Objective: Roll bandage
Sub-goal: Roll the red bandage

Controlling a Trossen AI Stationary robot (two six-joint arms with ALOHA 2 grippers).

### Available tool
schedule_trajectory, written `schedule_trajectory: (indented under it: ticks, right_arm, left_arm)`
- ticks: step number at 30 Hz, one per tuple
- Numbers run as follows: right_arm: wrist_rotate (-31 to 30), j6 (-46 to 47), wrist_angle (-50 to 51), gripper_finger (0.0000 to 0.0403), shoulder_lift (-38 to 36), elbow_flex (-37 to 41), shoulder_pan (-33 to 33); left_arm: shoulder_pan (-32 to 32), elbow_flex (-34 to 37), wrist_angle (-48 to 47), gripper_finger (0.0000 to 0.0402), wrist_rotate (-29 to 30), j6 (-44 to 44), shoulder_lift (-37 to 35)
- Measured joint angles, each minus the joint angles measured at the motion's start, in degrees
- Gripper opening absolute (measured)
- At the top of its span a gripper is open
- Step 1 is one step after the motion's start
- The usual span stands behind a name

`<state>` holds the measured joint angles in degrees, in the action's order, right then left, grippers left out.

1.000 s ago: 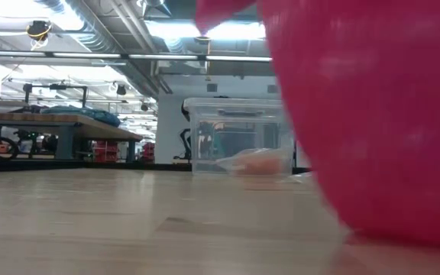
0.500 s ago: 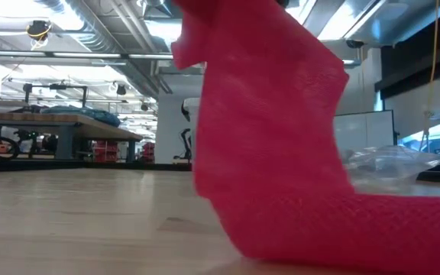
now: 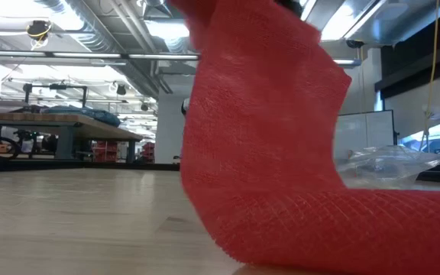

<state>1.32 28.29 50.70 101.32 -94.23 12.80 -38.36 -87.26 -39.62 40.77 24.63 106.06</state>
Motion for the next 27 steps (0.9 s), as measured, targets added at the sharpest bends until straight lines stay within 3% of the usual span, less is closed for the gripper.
schedule_trajectory:
  ticks: [3,5,7,10,14,17,18,27]
  right_arm:
    - [-7.55,0.24,0.99,0.0269,-0.22,-0.27,-0.09]
    - [-9.37,0.04,1.15,0.0268,-0.19,-0.22,-0.11]
    - [-8.69,-0.67,-0.08,0.0268,-0.18,-0.24,-0.09]
    - [-2.09,-3.17,-1.58,0.0268,-0.18,-0.23,-0.09]
    - [-14.96,-1.71,-2.87,0.0268,-0.77,-0.25,0.93]
    - [0.01,-1.70,0.18,0.0269,-0.88,-1.25,-0.37]
    - [2.47,-1.70,1.63,0.0268,-0.86,-1.29,-0.48]
    - [-4.52,-2.77,12.39,0.0268,-4.37,-1.22,5.43]
  left_arm:
    - [-0.01,0.00,0.00,0.0005,0.12,-0.23,0.00]
    - [0.01,0.00,0.01,0.0003,0.16,-0.25,0.00]
    - [0.05,0.00,0.01,0.0003,0.27,-0.29,0.00]
    - [0.05,0.00,0.02,0.0007,0.19,-0.42,0.00]
    - [0.05,0.00,0.04,0.0008,0.09,-0.42,0.00]
    - [0.07,0.00,0.05,0.0004,0.07,-0.42,0.00]
    - [0.07,0.00,0.07,0.0004,0.09,-0.44,0.00]
    - [-0.40,0.00,0.12,0.0009,0.07,-0.46,-0.04]
